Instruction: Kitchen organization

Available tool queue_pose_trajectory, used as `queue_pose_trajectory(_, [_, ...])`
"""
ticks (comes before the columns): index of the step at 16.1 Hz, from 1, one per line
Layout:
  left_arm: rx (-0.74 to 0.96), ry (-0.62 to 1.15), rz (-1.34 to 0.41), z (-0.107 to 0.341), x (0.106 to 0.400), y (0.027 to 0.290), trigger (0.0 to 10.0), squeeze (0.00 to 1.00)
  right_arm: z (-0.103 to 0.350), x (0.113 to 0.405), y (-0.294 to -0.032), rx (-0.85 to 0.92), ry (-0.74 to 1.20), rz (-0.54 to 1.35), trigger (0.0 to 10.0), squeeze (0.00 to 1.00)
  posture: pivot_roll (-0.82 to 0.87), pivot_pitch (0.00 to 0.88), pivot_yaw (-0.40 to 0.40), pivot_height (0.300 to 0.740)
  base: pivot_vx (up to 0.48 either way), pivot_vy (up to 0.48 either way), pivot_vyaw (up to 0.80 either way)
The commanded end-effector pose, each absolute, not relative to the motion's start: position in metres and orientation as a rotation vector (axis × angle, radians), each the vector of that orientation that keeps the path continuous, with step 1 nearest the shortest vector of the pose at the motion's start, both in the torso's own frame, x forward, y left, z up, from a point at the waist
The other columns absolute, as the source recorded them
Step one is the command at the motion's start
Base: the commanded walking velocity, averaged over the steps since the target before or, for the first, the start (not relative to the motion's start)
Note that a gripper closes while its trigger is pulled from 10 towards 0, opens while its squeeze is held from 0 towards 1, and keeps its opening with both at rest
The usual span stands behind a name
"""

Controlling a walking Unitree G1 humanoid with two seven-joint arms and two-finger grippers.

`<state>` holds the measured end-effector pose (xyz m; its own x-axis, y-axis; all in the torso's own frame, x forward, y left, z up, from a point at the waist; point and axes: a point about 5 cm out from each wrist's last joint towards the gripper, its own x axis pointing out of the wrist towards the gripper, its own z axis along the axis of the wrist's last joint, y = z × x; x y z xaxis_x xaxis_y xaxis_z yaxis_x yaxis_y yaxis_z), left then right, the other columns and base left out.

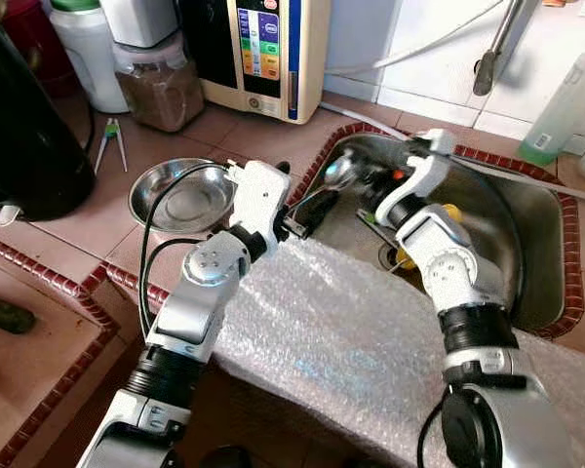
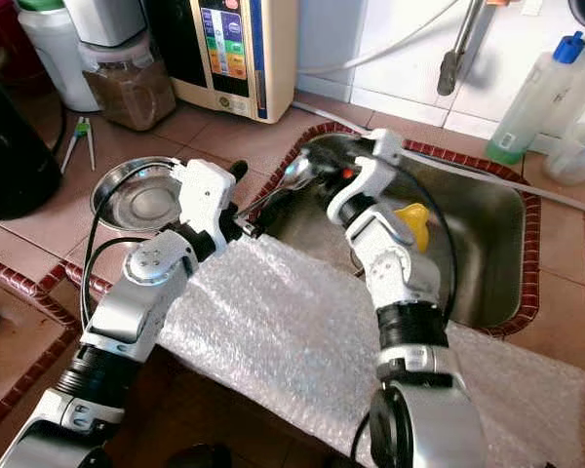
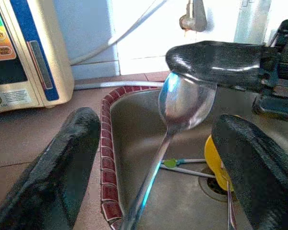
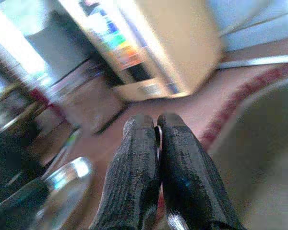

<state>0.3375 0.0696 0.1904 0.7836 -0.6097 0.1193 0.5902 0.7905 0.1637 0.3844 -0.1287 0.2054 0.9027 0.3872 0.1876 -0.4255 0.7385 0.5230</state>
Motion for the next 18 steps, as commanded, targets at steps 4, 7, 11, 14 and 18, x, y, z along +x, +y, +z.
queue_pose_trajectory(4, [0.12, -0.153, -0.657, 0.189, 0.338, 0.073, 10.0, 1.0, 0.208, 0.392, -0.167, 0.597, -0.134, 0.196, 0.0, 0.0, 0.03, 0.119, 0.02, 0.74, 0.0, 0.0, 0.0])
queue_pose_trajectory(7, [0.129, -0.125, -0.73, 0.187, 0.333, 0.069, 10.0, 1.0, 0.209, 0.392, -0.197, 0.508, -0.187, 0.004, 0.0, 0.0, 0.02, 0.12, 0.019, 0.74, 0.0, 0.0, 0.0])
queue_pose_trajectory(11, [0.162, -0.059, -0.851, 0.178, 0.323, 0.064, 10.0, 1.0, 0.188, 0.391, -0.207, 0.298, -0.105, -0.114, 0.0, 0.0, 0.02, 0.121, 0.016, 0.74, 0.0, 0.0, 0.0])
queue_pose_trajectory(14, [0.181, -0.031, -0.88, 0.173, 0.32, 0.065, 10.0, 1.0, 0.164, 0.387, -0.214, 0.218, 0.017, -0.188, 0.0, 0.0, 0.03, 0.12, 0.016, 0.74, 0.0, 0.0, 0.0])
queue_pose_trajectory(18, [0.207, -0.02, -0.857, 0.173, 0.323, 0.069, 10.0, 1.0, 0.15, 0.387, -0.213, 0.232, 0.076, -0.211, 10.0, 1.0, 0.03, 0.112, 0.016, 0.74, 0.0, 0.0, 0.0])
